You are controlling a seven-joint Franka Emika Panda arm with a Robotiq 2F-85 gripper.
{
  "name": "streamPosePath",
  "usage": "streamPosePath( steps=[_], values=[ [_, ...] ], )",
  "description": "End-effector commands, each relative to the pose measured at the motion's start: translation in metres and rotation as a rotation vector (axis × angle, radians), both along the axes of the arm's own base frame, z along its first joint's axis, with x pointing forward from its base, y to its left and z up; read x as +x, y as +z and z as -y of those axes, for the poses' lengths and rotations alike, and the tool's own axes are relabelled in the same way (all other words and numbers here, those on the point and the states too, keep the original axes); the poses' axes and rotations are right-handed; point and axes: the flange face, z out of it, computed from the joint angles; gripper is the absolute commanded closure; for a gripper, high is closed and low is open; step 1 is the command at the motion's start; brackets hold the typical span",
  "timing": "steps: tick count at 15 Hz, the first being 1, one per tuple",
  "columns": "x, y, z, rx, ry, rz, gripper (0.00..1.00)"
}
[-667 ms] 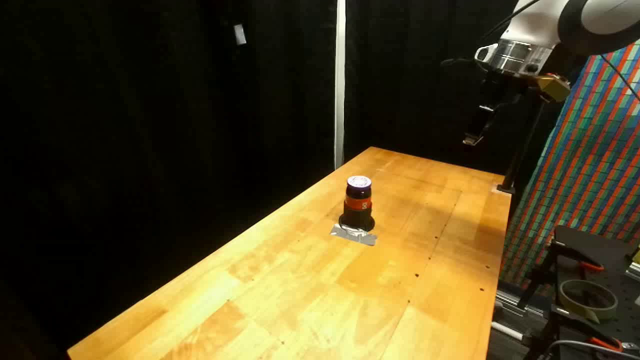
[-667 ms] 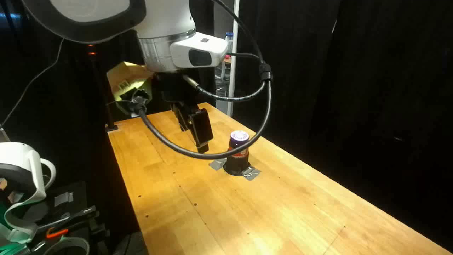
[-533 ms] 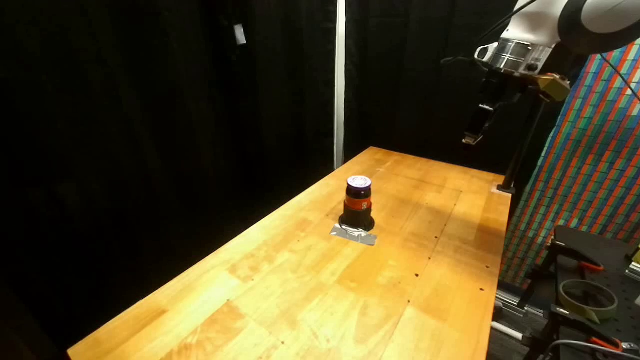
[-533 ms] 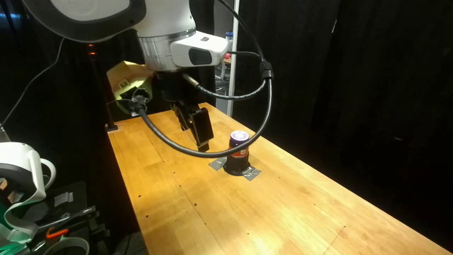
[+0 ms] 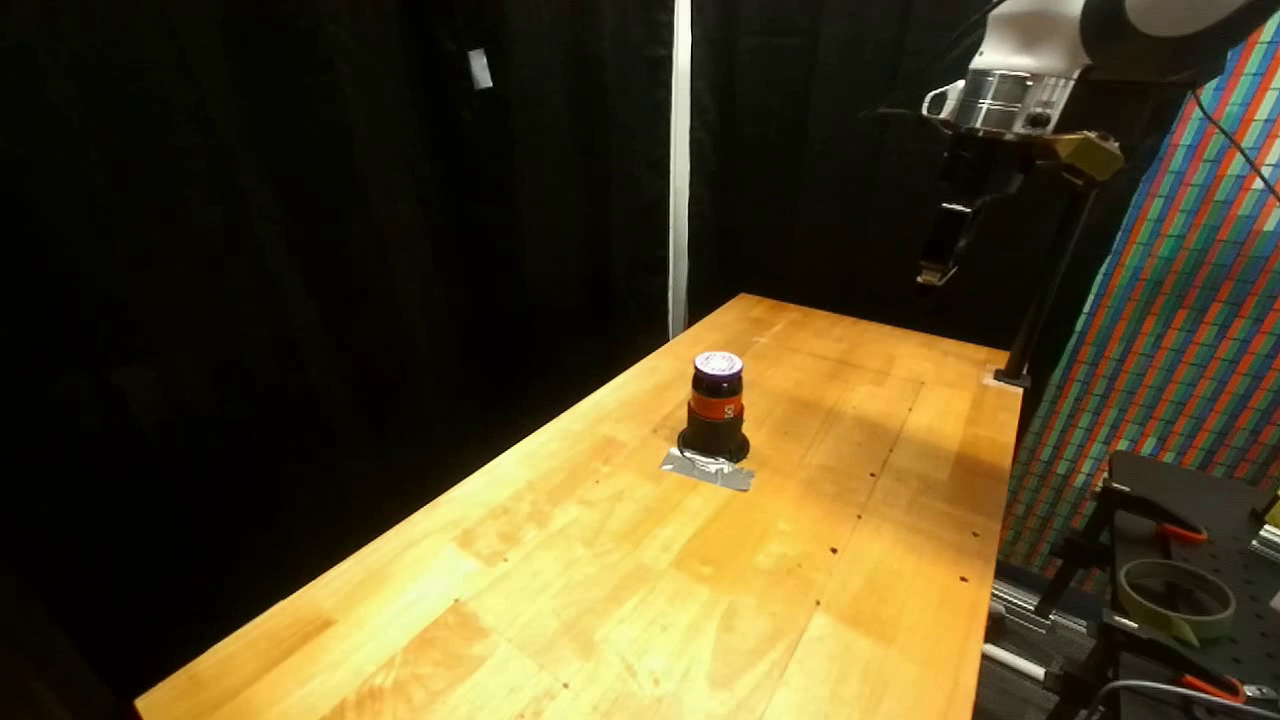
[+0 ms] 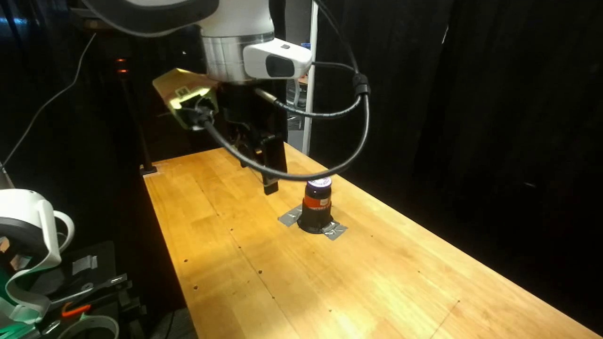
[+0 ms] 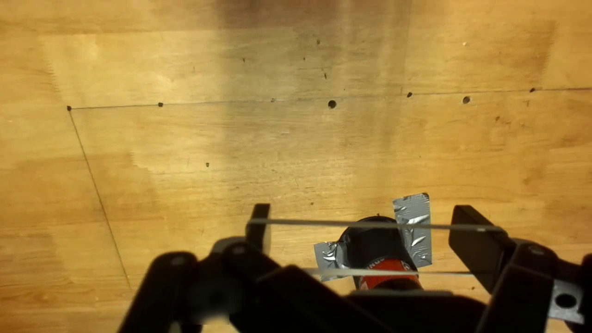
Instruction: Put the rubber band around the cup
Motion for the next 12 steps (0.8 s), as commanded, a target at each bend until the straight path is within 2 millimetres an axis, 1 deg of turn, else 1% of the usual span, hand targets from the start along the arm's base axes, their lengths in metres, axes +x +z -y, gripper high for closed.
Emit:
streamPosePath(
  steps=[1,3,6,8,12],
  values=[
    [0.052,0.009,-0.031,-0.009,0.062,-0.158,0.0],
    [0.075,0.009,-0.048,-0.016,0.086,-0.225,0.0],
    [0.121,0.006,-0.068,-0.018,0.072,-0.223,0.0],
    [0.152,-0.001,-0.079,-0.04,0.04,-0.202,0.0],
    [0.205,-0.027,-0.095,-0.096,0.01,-0.19,0.0]
  ],
)
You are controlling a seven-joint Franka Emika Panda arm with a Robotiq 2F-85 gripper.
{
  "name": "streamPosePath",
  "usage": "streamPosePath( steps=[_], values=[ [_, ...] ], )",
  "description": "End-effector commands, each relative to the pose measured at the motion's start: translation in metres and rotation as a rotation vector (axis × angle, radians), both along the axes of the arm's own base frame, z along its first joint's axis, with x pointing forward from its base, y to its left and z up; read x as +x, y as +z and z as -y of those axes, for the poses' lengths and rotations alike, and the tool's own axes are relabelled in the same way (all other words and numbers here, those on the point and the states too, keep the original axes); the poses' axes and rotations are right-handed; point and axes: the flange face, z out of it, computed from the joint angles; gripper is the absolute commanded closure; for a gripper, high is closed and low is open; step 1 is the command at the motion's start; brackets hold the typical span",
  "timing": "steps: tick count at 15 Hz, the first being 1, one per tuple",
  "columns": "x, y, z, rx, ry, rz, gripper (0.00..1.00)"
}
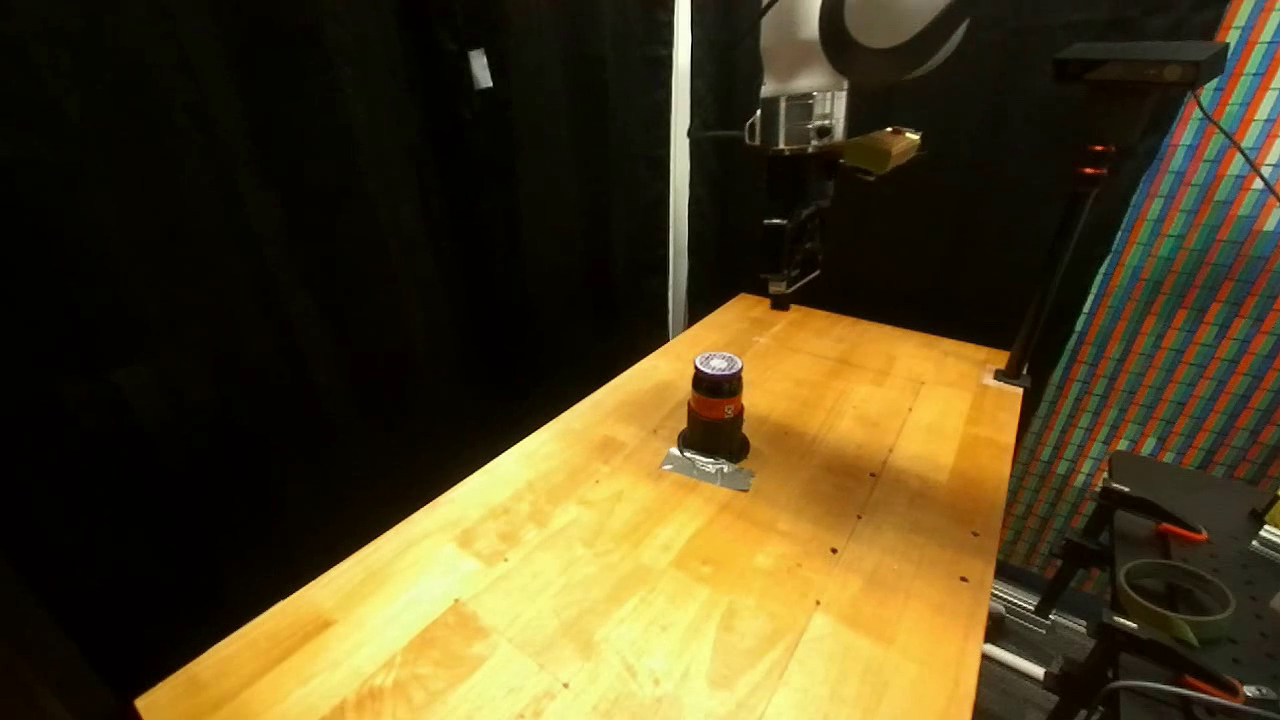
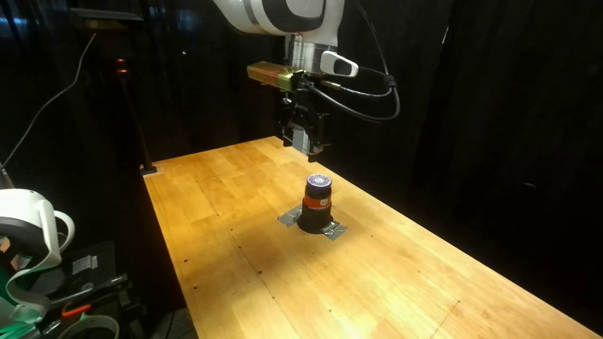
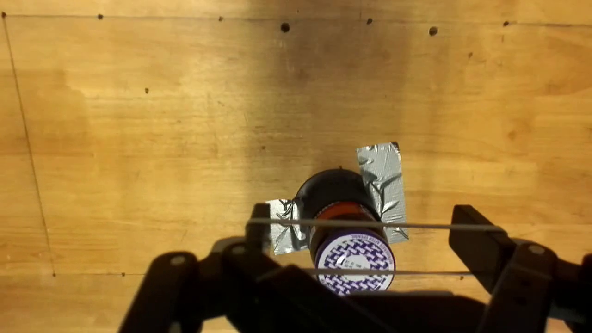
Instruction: Put the rubber band around the cup
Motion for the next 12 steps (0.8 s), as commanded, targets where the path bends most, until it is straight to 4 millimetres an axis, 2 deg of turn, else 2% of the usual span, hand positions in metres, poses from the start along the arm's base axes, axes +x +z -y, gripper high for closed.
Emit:
streamPosePath(
  steps=[1,5,8,12],
  values=[
    [0.057,-0.019,-0.017,-0.055,-0.019,0.011,0.0],
    [0.099,-0.05,-0.025,-0.031,-0.012,0.008,0.0],
    [0.123,-0.072,-0.026,-0.004,0.004,-0.003,0.0],
    [0.141,-0.094,-0.022,0.021,0.007,-0.068,0.0]
  ],
)
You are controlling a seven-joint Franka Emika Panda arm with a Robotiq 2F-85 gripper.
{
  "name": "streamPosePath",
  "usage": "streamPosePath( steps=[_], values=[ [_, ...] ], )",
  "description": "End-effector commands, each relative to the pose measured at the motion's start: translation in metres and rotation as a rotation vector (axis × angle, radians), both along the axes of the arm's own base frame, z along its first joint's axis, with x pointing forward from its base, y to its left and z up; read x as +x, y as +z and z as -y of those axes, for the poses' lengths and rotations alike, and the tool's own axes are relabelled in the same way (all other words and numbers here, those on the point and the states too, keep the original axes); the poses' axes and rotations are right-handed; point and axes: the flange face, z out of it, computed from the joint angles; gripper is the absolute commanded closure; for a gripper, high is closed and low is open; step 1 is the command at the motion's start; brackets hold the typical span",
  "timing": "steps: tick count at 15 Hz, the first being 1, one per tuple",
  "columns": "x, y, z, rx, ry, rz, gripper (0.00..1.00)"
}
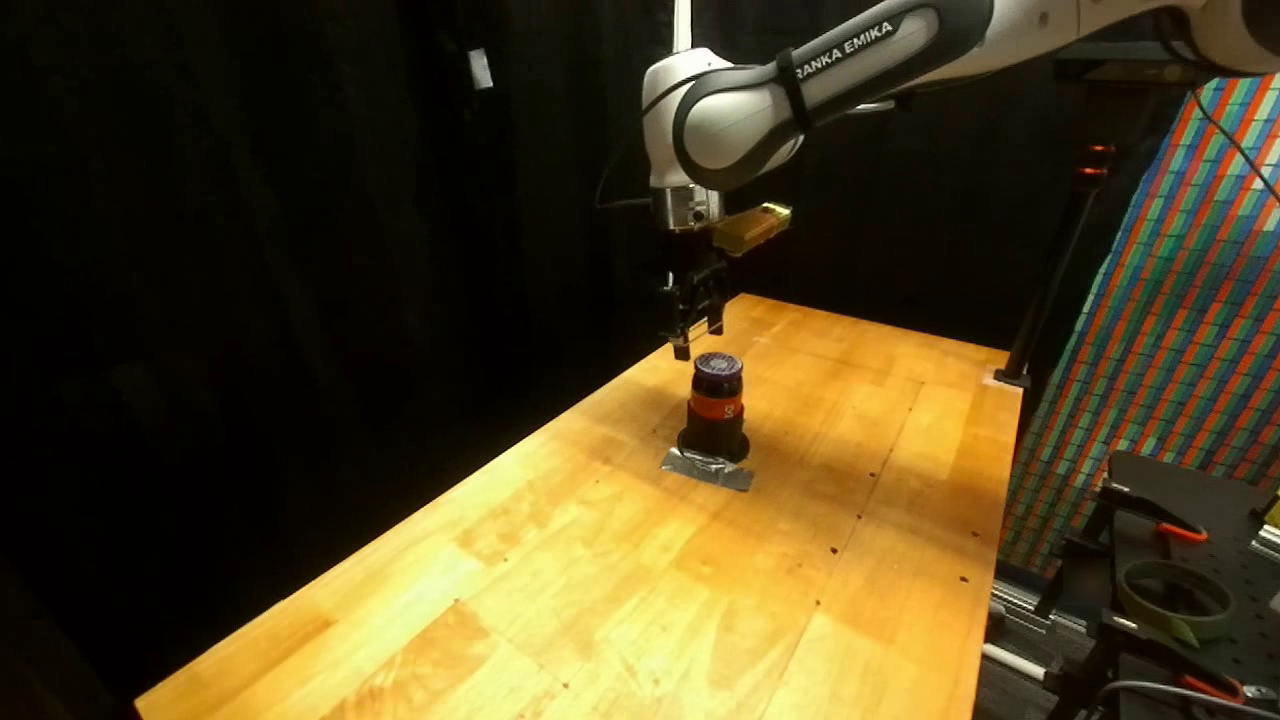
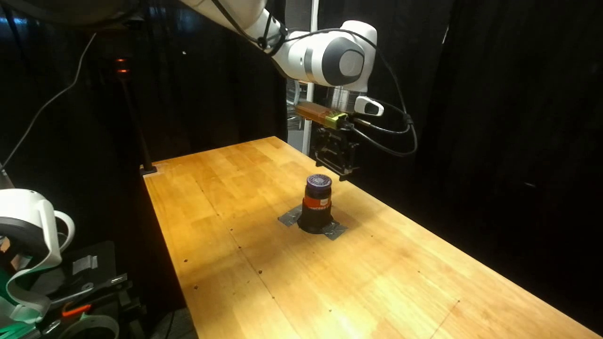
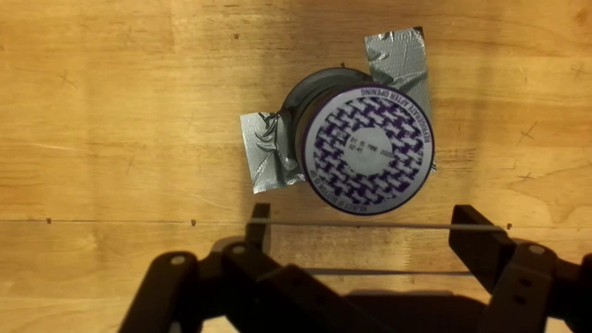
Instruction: Put the rubber band around the cup
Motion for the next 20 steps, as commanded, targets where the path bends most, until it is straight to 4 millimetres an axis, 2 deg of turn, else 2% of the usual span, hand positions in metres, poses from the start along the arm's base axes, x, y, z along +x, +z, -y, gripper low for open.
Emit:
streamPosePath(
  steps=[1,7,13,20],
  values=[
    [0.025,-0.011,0.002,0.035,0.01,-0.048,0.0],
    [0.031,-0.033,0.008,0.072,0.014,-0.134,0.0],
    [0.016,-0.046,0.017,0.117,0.009,-0.248,0.0],
    [0.0,-0.045,0.032,0.148,-0.038,-0.267,0.0]
  ],
)
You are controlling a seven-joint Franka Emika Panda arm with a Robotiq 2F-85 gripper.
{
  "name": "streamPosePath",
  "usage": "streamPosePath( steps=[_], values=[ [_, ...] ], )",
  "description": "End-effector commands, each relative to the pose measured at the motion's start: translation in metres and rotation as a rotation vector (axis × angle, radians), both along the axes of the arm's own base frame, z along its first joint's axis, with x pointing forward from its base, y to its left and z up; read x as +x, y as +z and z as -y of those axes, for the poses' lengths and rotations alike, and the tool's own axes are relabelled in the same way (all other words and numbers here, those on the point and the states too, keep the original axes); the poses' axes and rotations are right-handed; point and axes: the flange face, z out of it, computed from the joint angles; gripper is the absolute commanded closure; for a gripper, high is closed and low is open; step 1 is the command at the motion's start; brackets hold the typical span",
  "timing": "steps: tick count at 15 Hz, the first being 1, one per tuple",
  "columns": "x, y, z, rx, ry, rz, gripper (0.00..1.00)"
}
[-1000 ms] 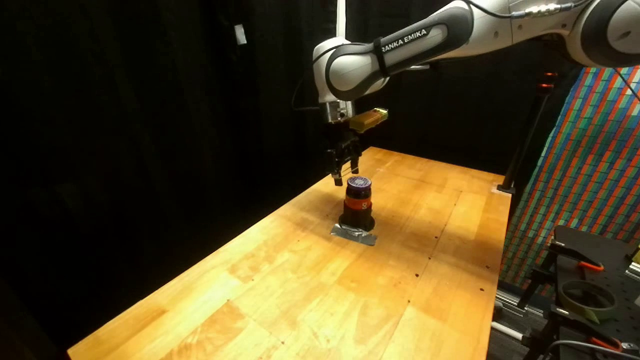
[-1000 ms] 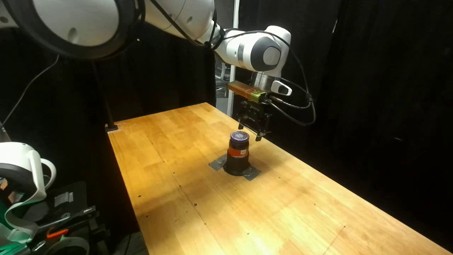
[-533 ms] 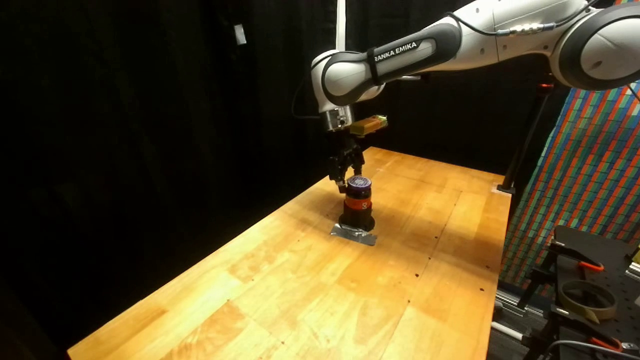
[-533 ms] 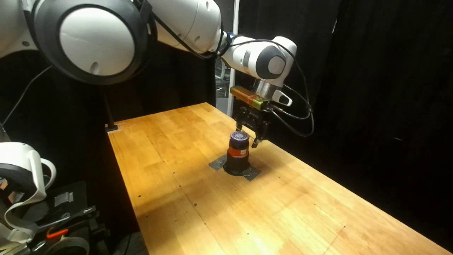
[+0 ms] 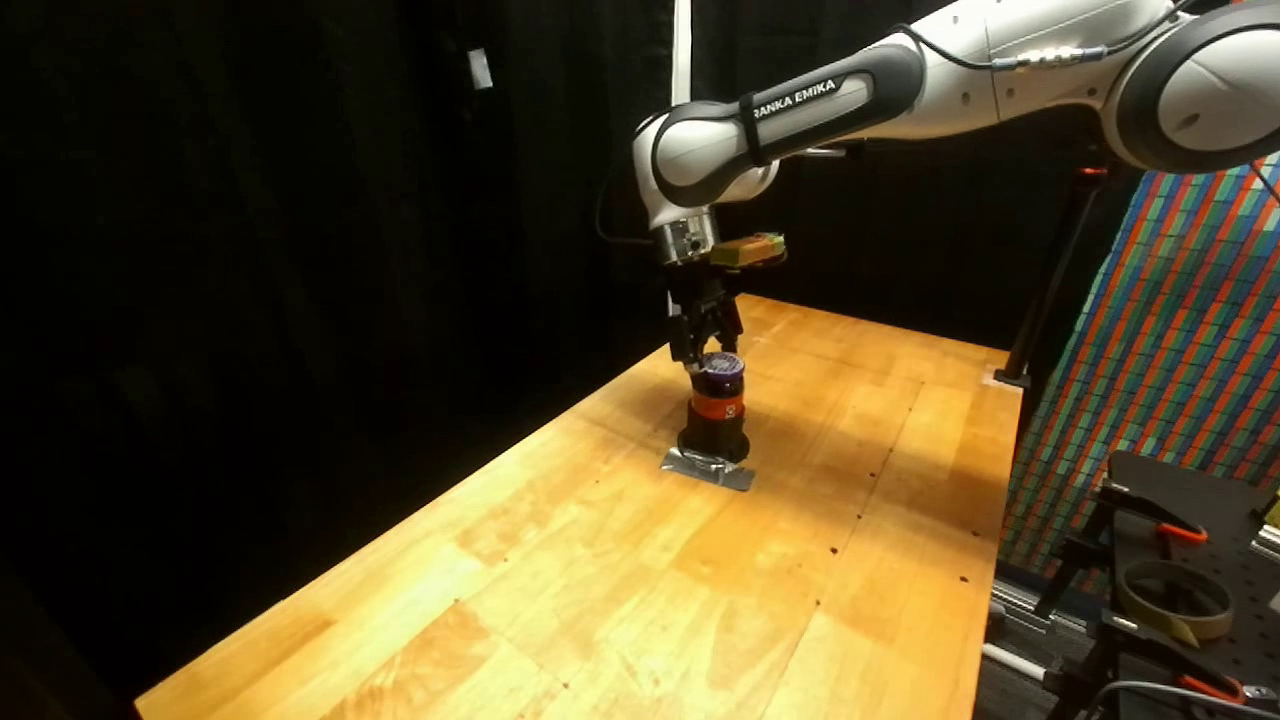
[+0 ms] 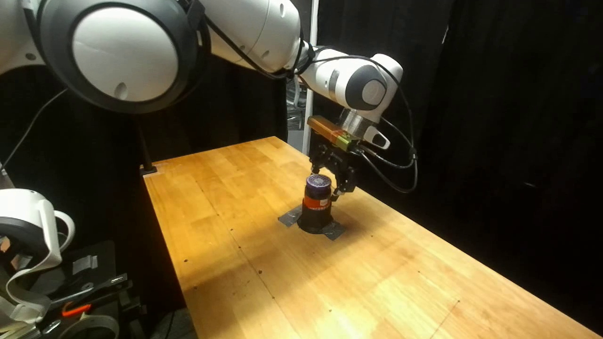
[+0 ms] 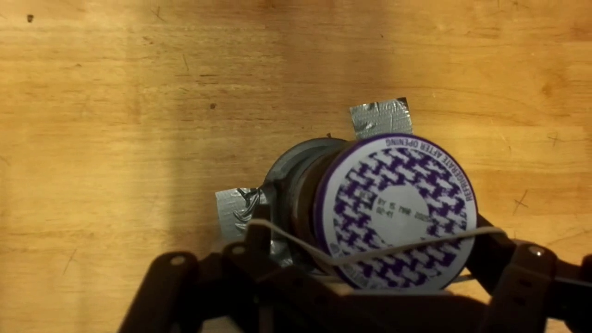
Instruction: Put the rubber band around the cup
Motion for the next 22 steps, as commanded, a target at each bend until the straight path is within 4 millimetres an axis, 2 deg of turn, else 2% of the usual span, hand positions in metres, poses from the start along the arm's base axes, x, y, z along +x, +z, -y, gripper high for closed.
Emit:
streamPosePath(
  steps=[1,11,16,22],
  values=[
    [-0.015,0.008,0.007,0.032,-0.028,-0.001,0.0],
    [-0.062,0.003,0.005,0.005,-0.05,0.15,0.0],
    [-0.09,0.014,0.011,-0.004,-0.086,0.275,0.0],
    [-0.134,0.021,0.017,-0.008,-0.106,0.376,0.0]
  ],
)
